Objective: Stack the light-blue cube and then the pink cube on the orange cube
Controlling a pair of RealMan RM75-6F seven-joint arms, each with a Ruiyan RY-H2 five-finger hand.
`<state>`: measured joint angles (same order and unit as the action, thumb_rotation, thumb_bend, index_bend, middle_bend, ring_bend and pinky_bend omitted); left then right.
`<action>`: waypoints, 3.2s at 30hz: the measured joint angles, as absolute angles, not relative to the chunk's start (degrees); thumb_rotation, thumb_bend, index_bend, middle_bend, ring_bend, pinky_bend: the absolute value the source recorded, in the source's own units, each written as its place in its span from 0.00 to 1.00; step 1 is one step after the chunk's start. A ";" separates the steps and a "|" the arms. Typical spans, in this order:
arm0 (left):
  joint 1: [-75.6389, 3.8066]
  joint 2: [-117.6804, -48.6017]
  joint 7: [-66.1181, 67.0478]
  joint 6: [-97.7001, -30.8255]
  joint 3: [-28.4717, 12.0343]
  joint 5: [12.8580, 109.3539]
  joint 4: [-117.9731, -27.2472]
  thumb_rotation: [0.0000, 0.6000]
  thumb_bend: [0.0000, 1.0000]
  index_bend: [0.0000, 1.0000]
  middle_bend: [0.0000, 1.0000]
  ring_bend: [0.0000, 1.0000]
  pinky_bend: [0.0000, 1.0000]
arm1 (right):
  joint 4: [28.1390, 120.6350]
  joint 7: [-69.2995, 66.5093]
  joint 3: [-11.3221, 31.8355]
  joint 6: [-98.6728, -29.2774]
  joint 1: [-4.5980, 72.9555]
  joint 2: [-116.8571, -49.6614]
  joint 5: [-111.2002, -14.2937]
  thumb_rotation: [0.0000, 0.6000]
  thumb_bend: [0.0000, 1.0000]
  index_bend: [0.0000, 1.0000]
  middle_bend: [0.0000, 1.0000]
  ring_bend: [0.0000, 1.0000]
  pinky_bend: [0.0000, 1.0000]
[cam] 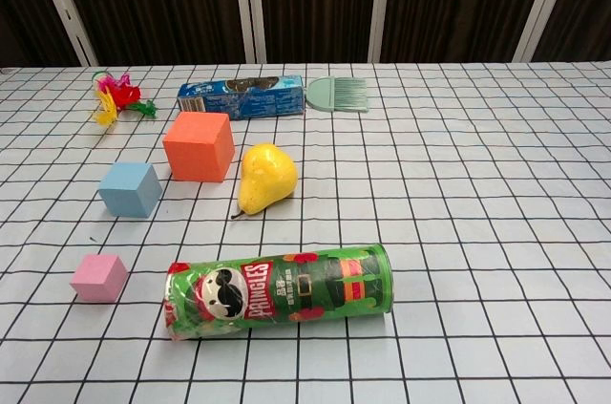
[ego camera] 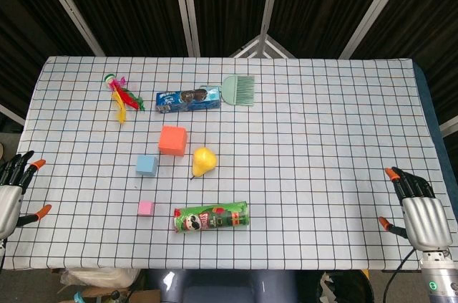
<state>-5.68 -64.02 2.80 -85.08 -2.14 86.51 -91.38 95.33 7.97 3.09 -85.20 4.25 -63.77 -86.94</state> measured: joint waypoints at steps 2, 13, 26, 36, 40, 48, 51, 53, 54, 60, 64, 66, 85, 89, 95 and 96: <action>-5.54 -63.93 2.77 -85.34 -2.04 86.68 -91.54 1.00 0.20 0.15 0.02 0.00 0.10 | 95.29 8.11 3.06 -85.26 4.21 -63.75 -87.03 1.00 0.17 0.11 0.14 0.15 0.16; -5.05 -63.68 3.11 -86.39 -1.86 87.34 -92.35 1.00 0.20 0.15 0.02 0.00 0.10 | 95.86 8.00 2.88 -85.43 3.97 -63.29 -87.13 1.00 0.17 0.11 0.14 0.15 0.16; -5.85 -64.58 2.84 -85.09 -1.66 87.82 -92.43 1.00 0.20 0.15 0.05 0.07 0.22 | 95.88 6.58 2.76 -84.40 3.90 -62.67 -86.10 1.00 0.17 0.11 0.14 0.15 0.16; -9.17 -62.85 -1.25 -80.48 -1.72 89.53 -97.14 1.00 0.20 0.18 0.56 0.55 0.66 | 95.86 6.26 2.34 -82.78 4.59 -62.77 -86.50 1.00 0.17 0.11 0.14 0.15 0.16; -12.35 -61.43 -0.14 -73.39 -2.46 86.11 -101.10 1.00 0.20 0.22 0.74 0.71 0.78 | 95.89 6.33 2.19 -81.99 4.91 -62.80 -86.36 1.00 0.17 0.11 0.14 0.15 0.16; -18.86 -60.28 6.80 -62.72 -4.82 74.70 -105.74 1.00 0.17 0.24 0.84 0.78 0.84 | 96.10 6.27 1.97 -80.61 5.31 -62.63 -85.71 1.00 0.17 0.11 0.14 0.15 0.16; -21.34 -60.90 12.67 -61.09 -6.02 69.09 -106.81 1.00 0.16 0.24 0.84 0.78 0.84 | 96.18 6.49 1.94 -80.01 5.55 -62.61 -85.30 1.00 0.17 0.11 0.14 0.15 0.16; -23.17 -61.43 17.10 -60.28 -6.76 64.88 -107.58 1.00 0.16 0.25 0.84 0.78 0.84 | 96.24 6.60 1.93 -79.77 5.64 -62.60 -85.11 1.00 0.17 0.11 0.14 0.15 0.16; -23.98 -61.69 18.97 -60.03 -7.06 63.05 -107.88 1.00 0.16 0.25 0.84 0.78 0.84 | 96.28 6.63 1.91 -79.61 5.70 -62.60 -85.03 1.00 0.17 0.11 0.14 0.15 0.16; -29.70 -64.54 28.64 -59.28 -8.79 51.92 -108.81 1.00 0.16 0.27 0.84 0.78 0.84 | 96.49 6.91 1.81 -78.89 5.94 -62.51 -84.46 1.00 0.17 0.11 0.14 0.15 0.16; -33.00 -67.39 31.44 -59.21 -9.55 47.69 -108.25 1.00 0.16 0.27 0.85 0.78 0.84 | 96.47 7.06 1.90 -78.82 5.98 -62.55 -84.12 1.00 0.17 0.11 0.14 0.15 0.16; -33.90 -68.25 32.38 -59.14 -9.57 46.41 -107.69 1.00 0.16 0.27 0.85 0.78 0.84 | 96.42 7.11 1.96 -78.80 5.99 -62.57 -83.92 1.00 0.17 0.11 0.14 0.15 0.16; -39.82 -75.14 36.95 -60.49 -8.64 38.08 -100.87 1.00 0.17 0.31 0.85 0.79 0.85 | 96.22 7.10 1.90 -77.85 6.36 -62.66 -83.13 1.00 0.17 0.11 0.14 0.15 0.16; -40.71 -76.37 36.82 -59.79 -8.42 37.77 -99.15 1.00 0.17 0.32 0.85 0.79 0.85 | 96.14 7.51 1.96 -77.74 6.42 -62.78 -82.76 1.00 0.17 0.11 0.14 0.15 0.16; -41.92 -77.99 37.30 -59.53 -7.83 37.25 -97.54 1.00 0.17 0.31 0.85 0.79 0.85 | 96.08 7.68 2.04 -77.42 6.55 -62.88 -82.30 1.00 0.17 0.11 0.14 0.15 0.16; -42.07 -78.12 37.48 -59.53 -7.76 37.13 -97.41 1.00 0.17 0.31 0.85 0.79 0.85 | 96.08 7.67 2.04 -77.37 6.58 -62.88 -82.27 1.00 0.17 0.11 0.14 0.15 0.16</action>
